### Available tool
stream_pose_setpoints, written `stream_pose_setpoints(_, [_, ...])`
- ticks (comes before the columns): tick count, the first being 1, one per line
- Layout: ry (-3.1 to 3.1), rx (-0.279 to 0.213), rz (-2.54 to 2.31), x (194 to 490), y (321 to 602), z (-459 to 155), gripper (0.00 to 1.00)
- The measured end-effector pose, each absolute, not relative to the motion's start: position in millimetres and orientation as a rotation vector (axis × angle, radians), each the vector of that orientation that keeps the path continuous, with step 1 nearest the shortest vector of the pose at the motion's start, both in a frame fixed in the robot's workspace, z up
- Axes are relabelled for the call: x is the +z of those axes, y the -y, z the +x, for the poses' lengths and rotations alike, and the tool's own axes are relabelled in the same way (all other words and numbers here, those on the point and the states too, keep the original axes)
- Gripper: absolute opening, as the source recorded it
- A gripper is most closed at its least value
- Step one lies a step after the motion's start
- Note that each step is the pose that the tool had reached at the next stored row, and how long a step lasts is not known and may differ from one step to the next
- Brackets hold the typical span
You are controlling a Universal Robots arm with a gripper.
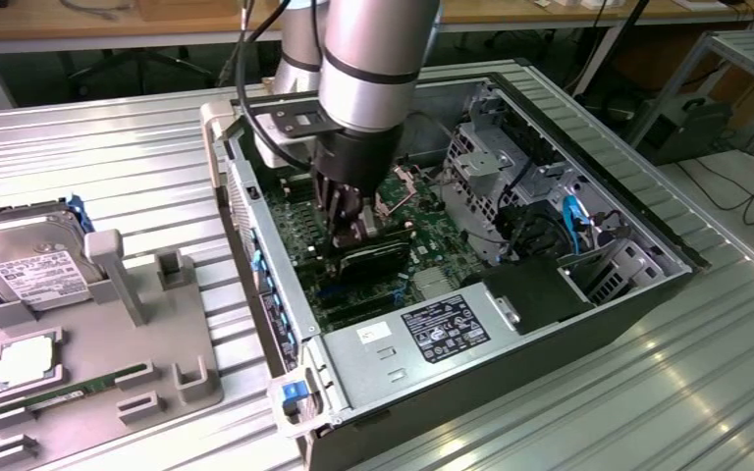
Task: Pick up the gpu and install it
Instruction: 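Press down on the gpu until it lock into place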
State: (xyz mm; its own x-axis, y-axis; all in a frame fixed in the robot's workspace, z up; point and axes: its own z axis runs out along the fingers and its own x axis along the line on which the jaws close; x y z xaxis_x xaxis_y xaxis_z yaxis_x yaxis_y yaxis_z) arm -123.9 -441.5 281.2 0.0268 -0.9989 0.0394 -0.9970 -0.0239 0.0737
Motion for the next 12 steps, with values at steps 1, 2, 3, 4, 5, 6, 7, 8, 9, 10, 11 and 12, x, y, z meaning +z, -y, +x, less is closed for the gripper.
stream_pose_setpoints(1, [2.136, -0.035, 2.193, 281.1, 441.5, -128.0, 0.11])
stream_pose_setpoints(2, [2.135, -0.034, 2.194, 280.9, 441.5, -129.8, 0.11])
stream_pose_setpoints(3, [2.134, -0.034, 2.195, 280.5, 441.5, -131.3, 0.11])
stream_pose_setpoints(4, [2.133, -0.033, 2.196, 279.9, 441.4, -132.3, 0.11])
stream_pose_setpoints(5, [2.132, -0.033, 2.197, 279.5, 441.4, -133.1, 0.11])
stream_pose_setpoints(6, [2.130, -0.032, 2.199, 279.0, 441.4, -134.0, 0.11])
stream_pose_setpoints(7, [2.128, -0.032, 2.200, 277.9, 441.3, -135.1, 0.11])
stream_pose_setpoints(8, [2.126, -0.031, 2.201, 276.7, 441.3, -136.0, 0.11])
stream_pose_setpoints(9, [2.125, -0.031, 2.202, 275.6, 441.3, -136.5, 0.11])
stream_pose_setpoints(10, [2.124, -0.030, 2.203, 274.4, 441.2, -136.9, 0.11])
stream_pose_setpoints(11, [2.122, -0.029, 2.203, 273.0, 441.2, -137.5, 0.11])
stream_pose_setpoints(12, [2.120, -0.029, 2.204, 272.1, 441.2, -137.9, 0.11])
